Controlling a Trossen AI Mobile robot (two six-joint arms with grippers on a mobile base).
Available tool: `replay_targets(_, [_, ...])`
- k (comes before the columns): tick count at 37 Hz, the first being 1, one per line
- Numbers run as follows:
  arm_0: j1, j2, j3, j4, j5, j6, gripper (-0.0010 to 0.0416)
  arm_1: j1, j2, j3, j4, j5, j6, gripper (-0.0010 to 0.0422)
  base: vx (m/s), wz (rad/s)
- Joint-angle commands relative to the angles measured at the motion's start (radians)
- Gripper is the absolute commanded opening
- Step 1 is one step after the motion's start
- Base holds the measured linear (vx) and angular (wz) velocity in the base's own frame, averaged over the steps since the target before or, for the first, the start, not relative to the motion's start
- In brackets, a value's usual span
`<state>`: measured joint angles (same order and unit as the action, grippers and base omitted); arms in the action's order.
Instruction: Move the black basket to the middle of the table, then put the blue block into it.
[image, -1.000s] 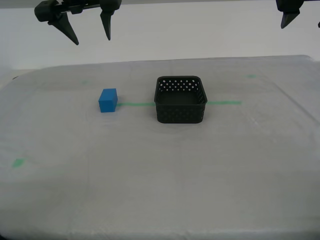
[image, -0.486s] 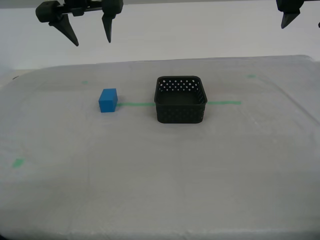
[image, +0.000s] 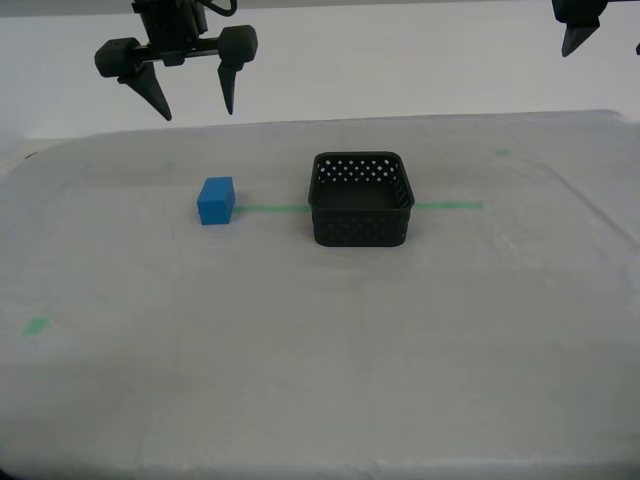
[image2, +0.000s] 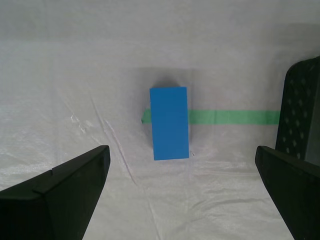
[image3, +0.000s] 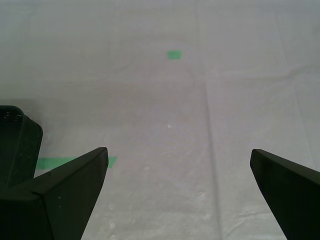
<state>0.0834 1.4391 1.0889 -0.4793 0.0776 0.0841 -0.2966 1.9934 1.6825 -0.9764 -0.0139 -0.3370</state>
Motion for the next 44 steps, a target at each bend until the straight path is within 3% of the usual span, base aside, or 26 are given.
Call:
replay_targets(1, [0.001, 0.0, 0.0, 0.001, 0.003, 0.001, 0.0399, -0.002, -0.002, 0.0, 0.011, -0.005, -0.013, 0.0401, 0.0, 0.0])
replay_targets(31, [0.001, 0.0, 0.0, 0.002, 0.003, 0.001, 0.0399, -0.006, 0.115, -0.009, 0.073, 0.008, -0.024, 0.0401, 0.0, 0.0])
replay_targets(38, [0.001, 0.0, 0.0, 0.002, 0.003, 0.001, 0.0398, -0.006, 0.181, -0.01, 0.089, 0.048, -0.03, 0.0401, 0.0, 0.0])
replay_targets(44, [0.001, 0.0, 0.0, 0.0, 0.003, 0.001, 0.0399, -0.011, 0.228, -0.011, 0.097, 0.049, -0.029, 0.0401, 0.0, 0.0])
